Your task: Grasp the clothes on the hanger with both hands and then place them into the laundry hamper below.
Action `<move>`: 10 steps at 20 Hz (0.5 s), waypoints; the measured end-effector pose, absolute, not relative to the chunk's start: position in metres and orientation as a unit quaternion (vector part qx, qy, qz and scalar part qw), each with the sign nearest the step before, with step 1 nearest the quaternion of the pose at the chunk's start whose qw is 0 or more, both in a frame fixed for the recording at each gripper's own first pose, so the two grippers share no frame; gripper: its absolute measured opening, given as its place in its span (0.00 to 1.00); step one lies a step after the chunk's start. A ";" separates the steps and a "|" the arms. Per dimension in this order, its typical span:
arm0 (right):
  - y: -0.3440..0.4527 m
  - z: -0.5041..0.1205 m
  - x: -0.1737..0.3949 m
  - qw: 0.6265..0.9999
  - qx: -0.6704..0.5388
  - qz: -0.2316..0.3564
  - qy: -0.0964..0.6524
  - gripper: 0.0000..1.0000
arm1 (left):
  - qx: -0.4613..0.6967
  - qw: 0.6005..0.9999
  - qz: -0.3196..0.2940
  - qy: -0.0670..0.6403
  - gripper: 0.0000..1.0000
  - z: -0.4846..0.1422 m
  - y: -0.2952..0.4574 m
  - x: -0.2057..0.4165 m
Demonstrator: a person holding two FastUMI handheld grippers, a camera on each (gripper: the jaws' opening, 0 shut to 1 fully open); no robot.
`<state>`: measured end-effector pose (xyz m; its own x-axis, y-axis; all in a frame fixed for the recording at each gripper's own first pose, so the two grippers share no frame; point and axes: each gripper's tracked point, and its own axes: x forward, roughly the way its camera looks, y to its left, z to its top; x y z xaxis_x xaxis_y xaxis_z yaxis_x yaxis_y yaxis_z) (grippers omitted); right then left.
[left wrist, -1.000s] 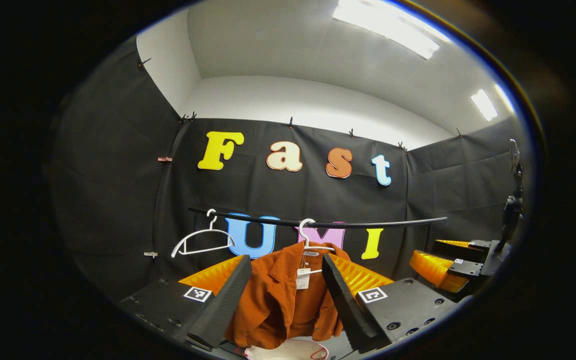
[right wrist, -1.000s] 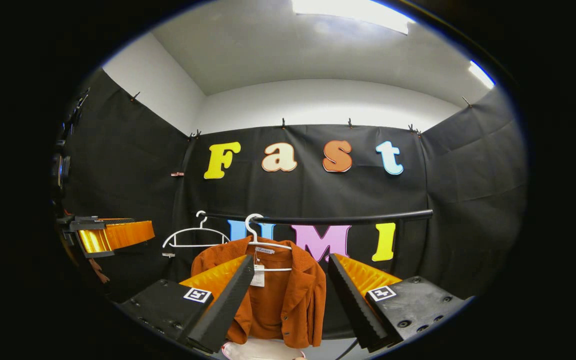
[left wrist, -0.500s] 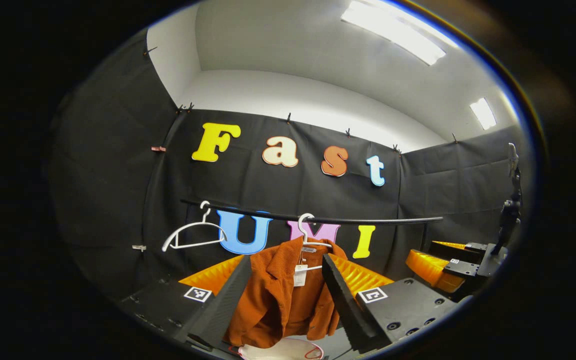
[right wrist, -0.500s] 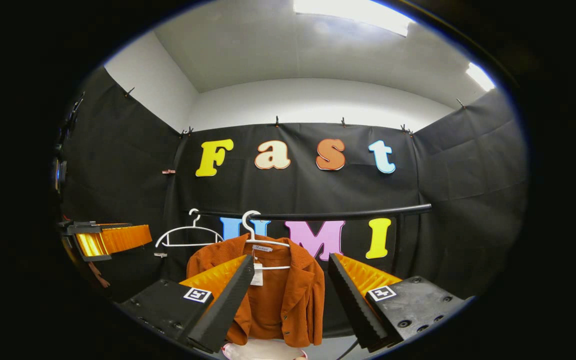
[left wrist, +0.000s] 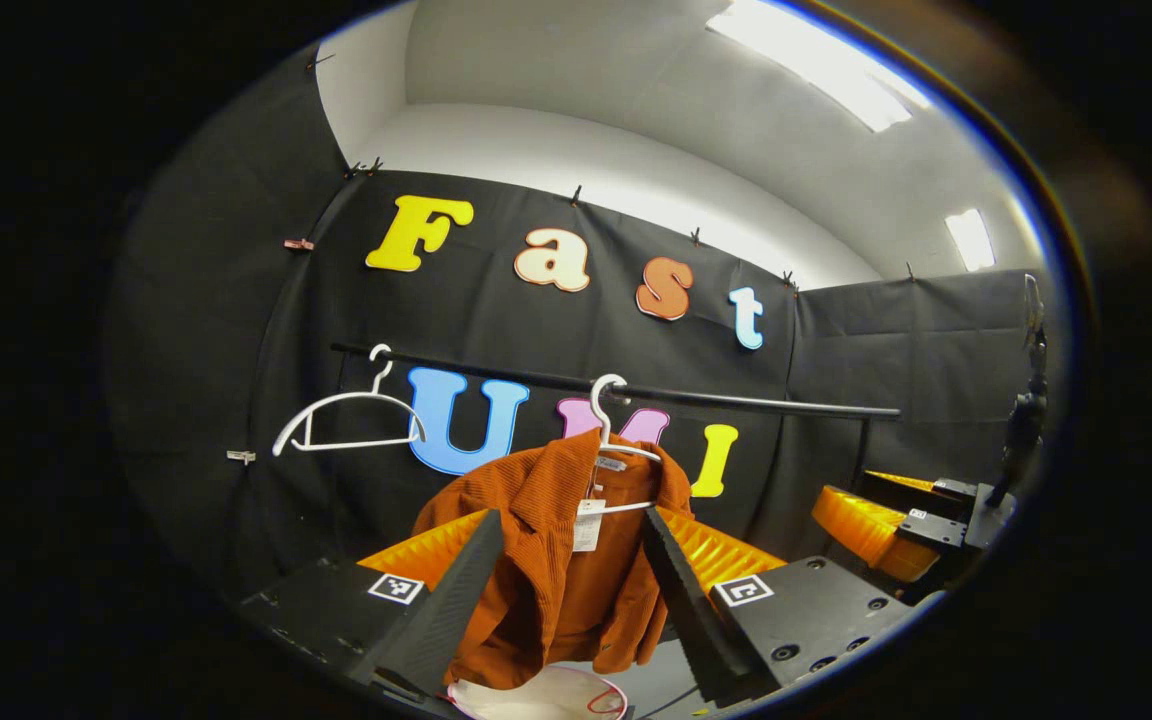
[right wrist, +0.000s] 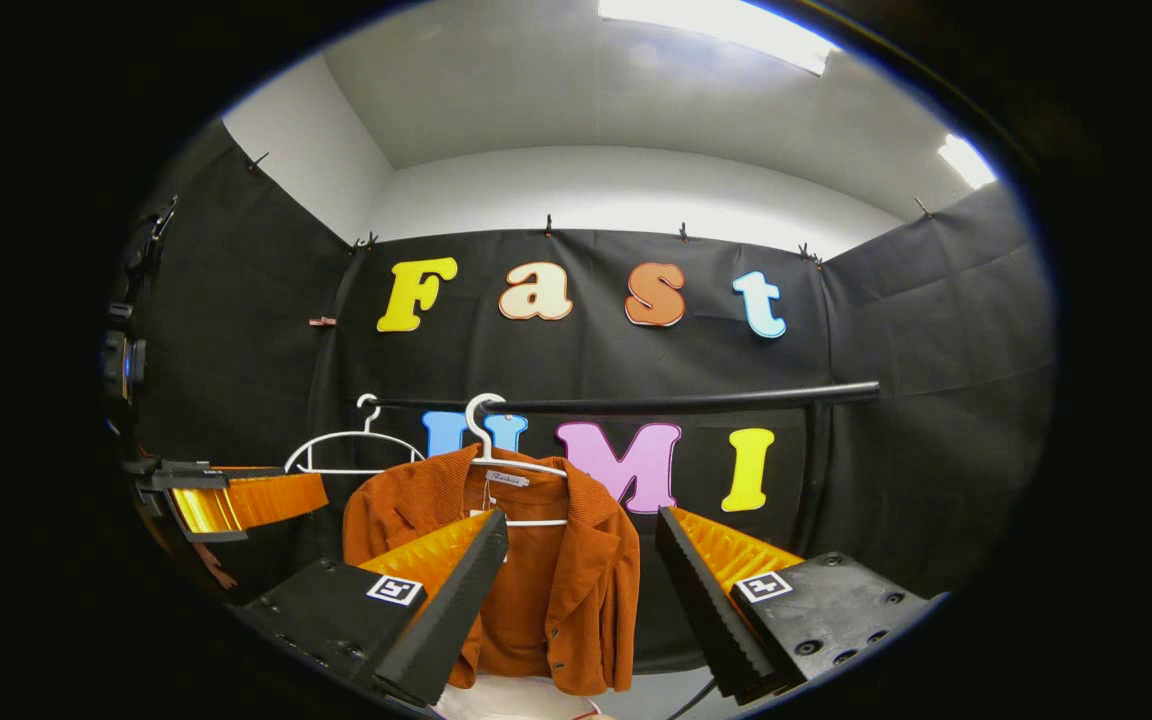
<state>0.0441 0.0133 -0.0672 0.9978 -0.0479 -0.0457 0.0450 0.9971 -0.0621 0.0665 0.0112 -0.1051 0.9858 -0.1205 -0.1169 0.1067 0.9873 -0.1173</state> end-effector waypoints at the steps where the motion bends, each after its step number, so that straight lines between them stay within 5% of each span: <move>1: 0.010 -0.077 0.055 0.999 -0.033 -0.018 0.026 0.98 | -0.056 0.995 -0.049 0.069 0.90 -0.119 0.014 0.074; 10: -0.003 -0.167 0.154 0.997 -0.025 0.063 0.044 0.98 | -0.087 0.991 0.049 0.088 0.90 -0.206 0.028 0.126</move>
<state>0.1541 -0.0028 -0.1666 0.9881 0.1242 -0.0908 -0.1285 0.9907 -0.0437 0.1260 0.0278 -0.2064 0.9795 0.0823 -0.1839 -0.1131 0.9800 -0.1635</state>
